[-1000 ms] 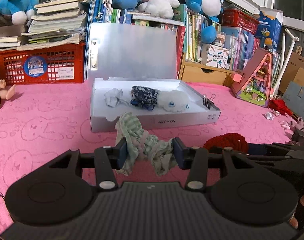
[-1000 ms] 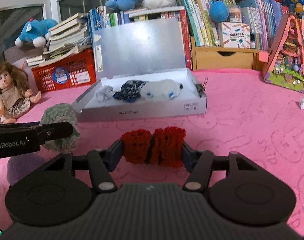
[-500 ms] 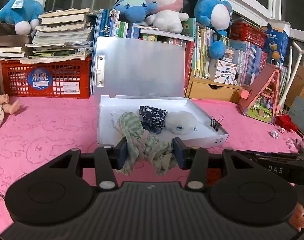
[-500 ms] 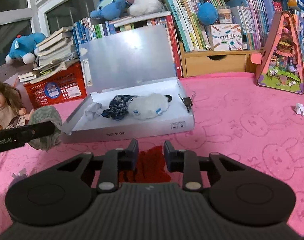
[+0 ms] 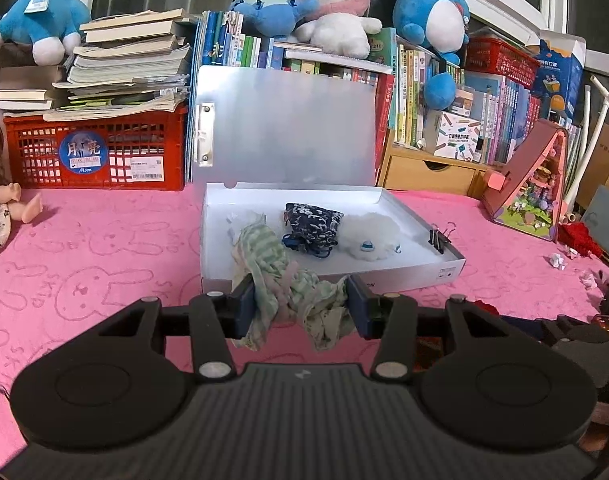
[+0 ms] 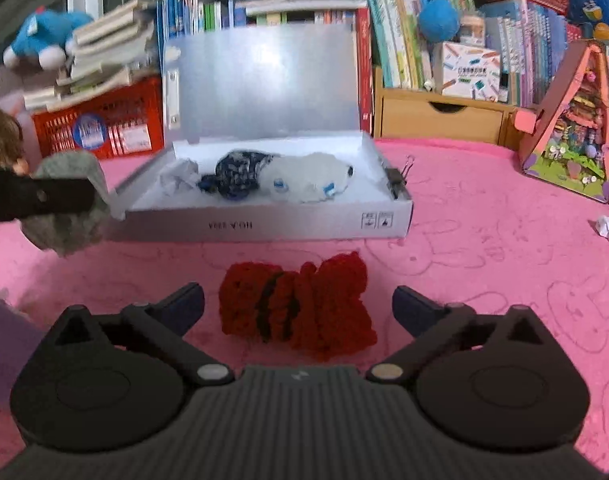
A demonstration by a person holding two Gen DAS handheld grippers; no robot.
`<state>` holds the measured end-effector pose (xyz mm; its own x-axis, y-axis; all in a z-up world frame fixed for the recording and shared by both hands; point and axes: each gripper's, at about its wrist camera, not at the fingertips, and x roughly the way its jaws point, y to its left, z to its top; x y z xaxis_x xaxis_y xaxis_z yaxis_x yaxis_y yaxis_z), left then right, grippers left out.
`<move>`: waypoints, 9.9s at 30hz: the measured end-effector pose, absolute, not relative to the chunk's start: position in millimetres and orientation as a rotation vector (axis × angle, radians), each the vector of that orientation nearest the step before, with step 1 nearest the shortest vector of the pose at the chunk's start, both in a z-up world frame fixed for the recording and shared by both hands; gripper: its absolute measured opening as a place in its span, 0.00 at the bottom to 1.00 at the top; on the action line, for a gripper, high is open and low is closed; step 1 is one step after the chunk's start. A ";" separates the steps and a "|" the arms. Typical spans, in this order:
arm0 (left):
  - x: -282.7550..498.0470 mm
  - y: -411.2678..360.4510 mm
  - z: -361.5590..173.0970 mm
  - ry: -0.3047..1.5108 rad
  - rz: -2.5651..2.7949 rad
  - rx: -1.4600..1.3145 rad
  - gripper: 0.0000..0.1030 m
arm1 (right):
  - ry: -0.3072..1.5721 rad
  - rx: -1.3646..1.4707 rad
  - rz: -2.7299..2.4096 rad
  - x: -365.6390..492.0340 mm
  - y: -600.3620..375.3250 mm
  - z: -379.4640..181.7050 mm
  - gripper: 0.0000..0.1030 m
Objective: Organize objects
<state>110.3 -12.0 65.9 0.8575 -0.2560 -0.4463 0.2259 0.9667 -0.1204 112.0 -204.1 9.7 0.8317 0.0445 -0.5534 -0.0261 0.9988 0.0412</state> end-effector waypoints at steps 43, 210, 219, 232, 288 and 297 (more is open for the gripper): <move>253.2 -33.0 51.4 0.608 -0.141 -0.084 0.52 | 0.658 0.163 0.121 232.7 -238.6 39.2 0.61; -7.3 -15.7 8.1 0.385 -0.305 0.093 0.37 | 0.514 -0.061 0.242 -4.6 -180.4 7.2 0.36; -2.4 -17.3 23.4 0.335 -0.320 0.095 0.37 | 0.486 -0.023 0.229 1.9 -187.7 20.5 0.36; 1.0 -24.9 13.3 0.383 -0.335 0.096 0.37 | 0.510 -0.002 0.205 5.5 -193.6 15.3 0.36; 84.3 -27.5 83.0 0.330 -0.299 0.031 0.37 | 0.472 0.110 0.099 79.9 -241.7 77.7 0.36; 113.5 -36.9 91.3 0.340 -0.294 0.041 0.37 | 0.476 0.081 0.102 100.8 -234.7 84.1 0.36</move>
<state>113.5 -36.9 91.3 0.9009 -0.2771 -0.3341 0.2906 0.9568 -0.0097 100.8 -234.7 84.1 0.8838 0.1172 -0.4530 -0.0792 0.9916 0.1020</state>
